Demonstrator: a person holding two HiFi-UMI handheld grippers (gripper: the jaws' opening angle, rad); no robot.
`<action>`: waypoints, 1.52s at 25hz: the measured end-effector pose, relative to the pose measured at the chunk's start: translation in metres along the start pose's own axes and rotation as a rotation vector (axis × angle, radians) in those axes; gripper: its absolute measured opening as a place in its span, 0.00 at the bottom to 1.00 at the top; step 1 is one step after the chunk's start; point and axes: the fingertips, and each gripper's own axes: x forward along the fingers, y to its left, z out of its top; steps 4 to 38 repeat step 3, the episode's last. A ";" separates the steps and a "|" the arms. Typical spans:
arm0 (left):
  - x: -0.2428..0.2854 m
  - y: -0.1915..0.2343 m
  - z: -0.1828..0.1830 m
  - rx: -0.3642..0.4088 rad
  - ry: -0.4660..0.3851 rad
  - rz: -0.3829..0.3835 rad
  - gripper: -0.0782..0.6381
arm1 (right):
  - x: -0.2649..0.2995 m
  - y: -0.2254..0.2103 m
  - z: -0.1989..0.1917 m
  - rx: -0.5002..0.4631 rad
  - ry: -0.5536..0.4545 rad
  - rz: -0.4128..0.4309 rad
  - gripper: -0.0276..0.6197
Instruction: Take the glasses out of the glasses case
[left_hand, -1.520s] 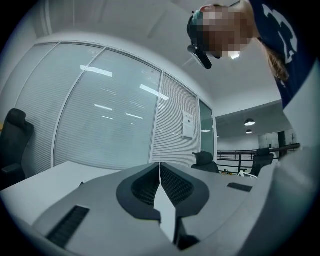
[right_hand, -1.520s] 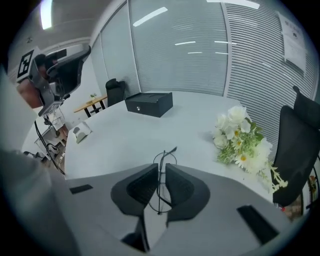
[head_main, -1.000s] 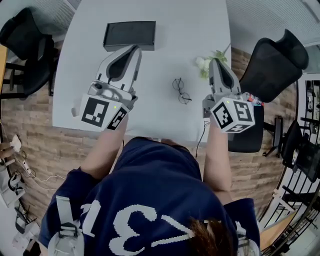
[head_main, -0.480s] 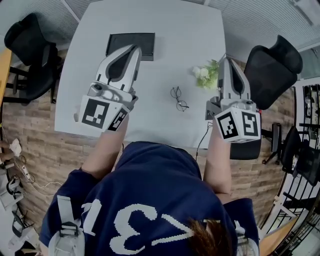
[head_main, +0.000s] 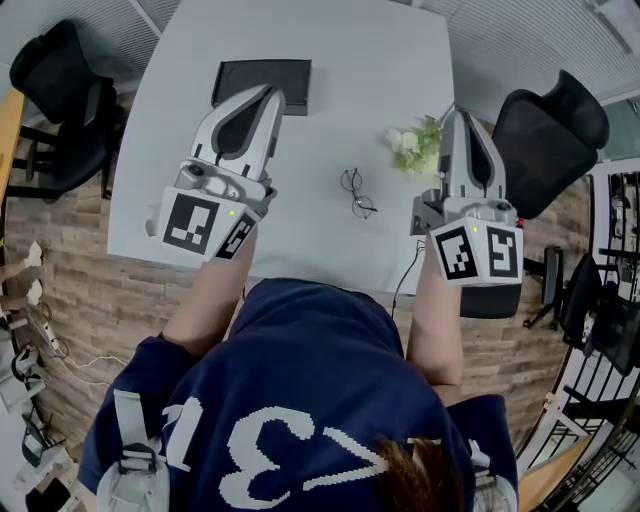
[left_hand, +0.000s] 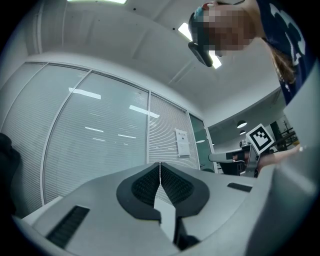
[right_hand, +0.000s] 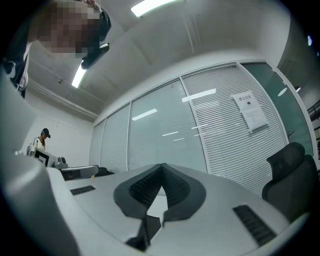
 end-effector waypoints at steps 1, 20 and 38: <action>0.000 -0.001 -0.001 0.000 0.000 0.000 0.14 | -0.001 0.000 0.001 0.004 -0.009 0.006 0.08; 0.001 -0.001 -0.003 -0.001 0.001 0.000 0.14 | -0.001 0.001 0.003 0.014 -0.031 0.020 0.08; 0.001 -0.001 -0.003 -0.001 0.001 0.000 0.14 | -0.001 0.001 0.003 0.014 -0.031 0.020 0.08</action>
